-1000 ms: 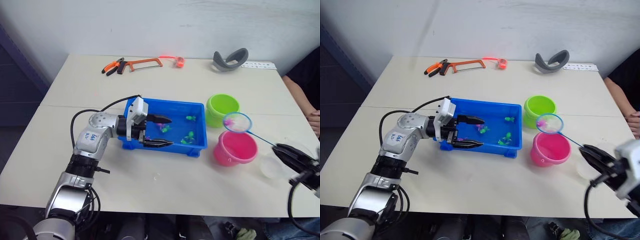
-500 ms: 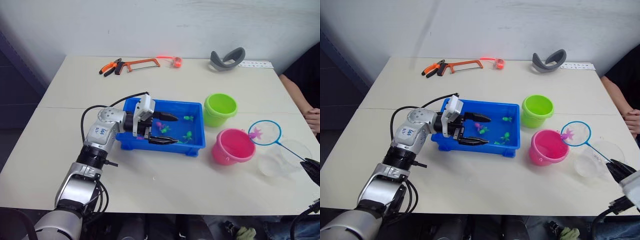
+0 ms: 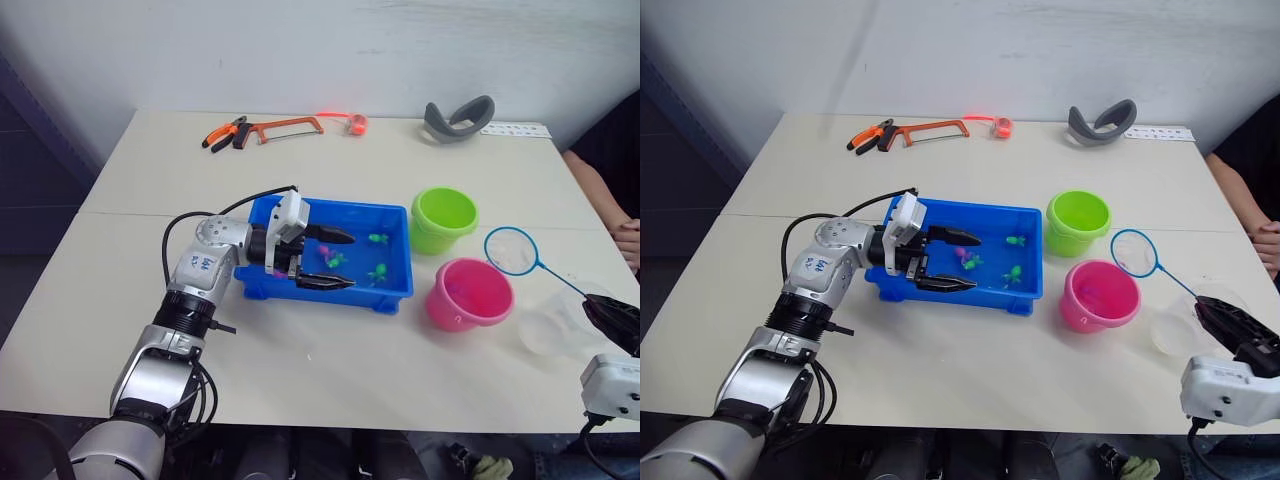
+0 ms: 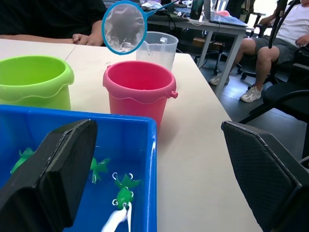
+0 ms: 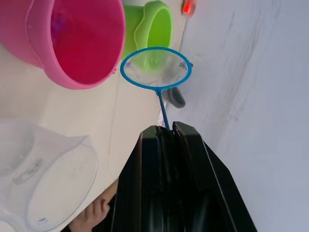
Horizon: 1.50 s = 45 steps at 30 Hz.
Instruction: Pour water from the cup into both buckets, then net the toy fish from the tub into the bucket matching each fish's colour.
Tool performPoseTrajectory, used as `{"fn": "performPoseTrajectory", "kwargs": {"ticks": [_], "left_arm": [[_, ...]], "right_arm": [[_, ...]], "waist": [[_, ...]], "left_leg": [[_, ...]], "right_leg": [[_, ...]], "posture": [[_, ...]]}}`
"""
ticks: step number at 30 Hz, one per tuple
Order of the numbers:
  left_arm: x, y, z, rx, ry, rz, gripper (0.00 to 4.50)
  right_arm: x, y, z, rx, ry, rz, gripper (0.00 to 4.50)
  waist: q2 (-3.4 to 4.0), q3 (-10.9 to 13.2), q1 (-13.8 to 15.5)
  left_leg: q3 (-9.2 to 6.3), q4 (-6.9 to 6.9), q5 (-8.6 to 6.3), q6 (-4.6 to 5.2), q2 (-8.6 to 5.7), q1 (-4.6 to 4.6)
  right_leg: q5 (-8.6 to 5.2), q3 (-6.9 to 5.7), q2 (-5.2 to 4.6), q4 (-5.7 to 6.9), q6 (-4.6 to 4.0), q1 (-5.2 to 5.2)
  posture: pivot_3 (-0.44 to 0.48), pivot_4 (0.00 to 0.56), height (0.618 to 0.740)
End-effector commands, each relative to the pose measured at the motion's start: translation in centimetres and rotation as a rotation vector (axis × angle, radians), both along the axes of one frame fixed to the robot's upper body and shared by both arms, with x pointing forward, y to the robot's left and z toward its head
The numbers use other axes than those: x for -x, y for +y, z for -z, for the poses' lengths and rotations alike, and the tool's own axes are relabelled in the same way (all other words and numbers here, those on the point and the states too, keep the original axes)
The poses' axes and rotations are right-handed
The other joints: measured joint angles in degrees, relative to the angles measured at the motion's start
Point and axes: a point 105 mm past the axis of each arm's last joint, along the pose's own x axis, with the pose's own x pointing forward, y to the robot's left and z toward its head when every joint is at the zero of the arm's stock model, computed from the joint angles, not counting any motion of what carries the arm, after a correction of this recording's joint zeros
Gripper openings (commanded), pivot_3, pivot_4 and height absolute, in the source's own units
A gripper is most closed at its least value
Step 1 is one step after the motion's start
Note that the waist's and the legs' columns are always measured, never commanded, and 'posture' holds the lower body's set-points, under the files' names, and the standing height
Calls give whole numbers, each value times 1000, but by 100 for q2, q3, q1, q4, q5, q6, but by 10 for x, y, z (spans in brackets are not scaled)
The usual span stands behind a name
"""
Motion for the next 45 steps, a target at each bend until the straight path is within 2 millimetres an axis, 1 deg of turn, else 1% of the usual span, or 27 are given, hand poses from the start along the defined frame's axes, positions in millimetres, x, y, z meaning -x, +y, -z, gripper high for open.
{"fn": "performPoseTrajectory", "kwargs": {"ticks": [1,2,4,5,6,8,11,13,15,18,20,22,25,28,31,36,40,45], "left_arm": [[-1,3,-11,14,-52,-7,4479],[-2,5,-11,10,-51,-15,4479],[-5,10,-10,3,-50,-36,4479],[-6,12,-9,1,-49,-43,4479],[-8,15,-9,-3,-46,-60,4479],[-10,23,-7,-12,-41,-93,4479],[-13,38,-5,-25,-32,-148,4479],[-14,48,-4,-34,-30,-186,4479],[-14,62,-2,-47,-28,-242,4479],[-13,83,1,-64,2,-333,4479],[-11,92,2,-73,10,-372,4479],[-9,99,2,-78,2,-402,4479],[-4,107,-1,-76,-7,-445,4479],[1,110,-4,-72,-15,-466,4479],[5,109,-5,-70,-14,-477,4479],[7,112,-4,-71,-16,-502,4479],[7,112,-4,-72,-18,-506,4479],[5,110,-6,-71,-22,-503,4479]], "right_arm": [[3,-3,-1,-91,-18,9,0],[4,-1,-2,-176,-20,5,0],[1,4,-10,-394,-45,3,0],[0,6,-12,-472,-46,2,0],[-4,9,-16,-602,-34,-4,0],[-12,17,-18,-784,23,-30,0],[-27,32,-23,-944,112,-83,0],[-36,40,-25,-994,156,-110,0],[-47,50,-24,-1043,223,-148,0],[-65,66,-19,-1060,321,-204,0],[-73,74,-15,-1040,363,-229,0],[-82,80,-10,-1024,396,-239,0],[-103,90,-2,-999,415,-258,0],[-122,97,6,-923,415,-269,0],[-136,103,14,-858,421,-279,0],[-154,111,23,-756,403,-294,0],[-164,116,25,-660,365,-306,0],[-170,123,31,-598,364,-326,0]], "waist": [[0,0,9],[0,0,11],[0,0,0],[0,0,-2],[0,0,-2],[0,0,-20],[1,0,-49],[1,0,-56],[1,0,-44],[1,0,-44],[1,0,-36],[0,0,19],[0,0,-15],[0,0,-26],[0,0,-24],[0,0,-29],[0,0,-27],[0,0,-36]], "left_leg": [[-1,0,0,0,0,0],[-2,0,0,0,0,0],[-4,0,0,0,1,0],[-4,1,0,0,2,1],[-4,2,1,0,2,1],[-7,3,1,0,4,4],[-8,4,1,0,6,8],[-9,3,1,-2,10,7],[-14,1,1,-2,11,5],[-14,2,1,0,6,-1],[-14,2,0,1,7,-1],[-18,2,0,0,5,-5],[-16,4,-1,2,3,-11],[-15,6,0,3,3,-7],[-14,3,0,2,5,-11],[-9,4,0,2,3,-14],[-11,4,0,1,4,-14],[-10,4,0,1,4,-14]], "right_leg": [[0,-1,0,0,0,1],[0,-2,0,0,0,1],[0,-3,0,1,0,4],[0,-3,0,2,0,5],[0,-3,-2,2,0,5],[0,-2,-8,1,0,8],[0,1,-22,3,-1,6],[0,0,-22,4,-1,4],[-1,-4,-22,7,-2,5],[0,-5,-24,4,-2,4],[0,-5,-25,4,-2,3],[0,-9,-25,3,-2,2],[1,-11,-27,-1,0,1],[1,-10,-27,1,1,1],[1,-11,-25,0,1,-4],[1,-13,-23,0,1,-5],[1,-15,-23,1,1,-6],[1,-18,-21,1,1,-6]], "posture": [[0,150,740],[0,150,740],[0,150,740],[0,150,740],[0,150,740],[0,150,740],[0,150,740],[0,150,740],[0,150,740],[0,150,740],[0,150,740],[0,150,740],[0,150,740],[0,150,740],[0,150,740],[0,150,740],[0,150,740],[0,150,740]]}}
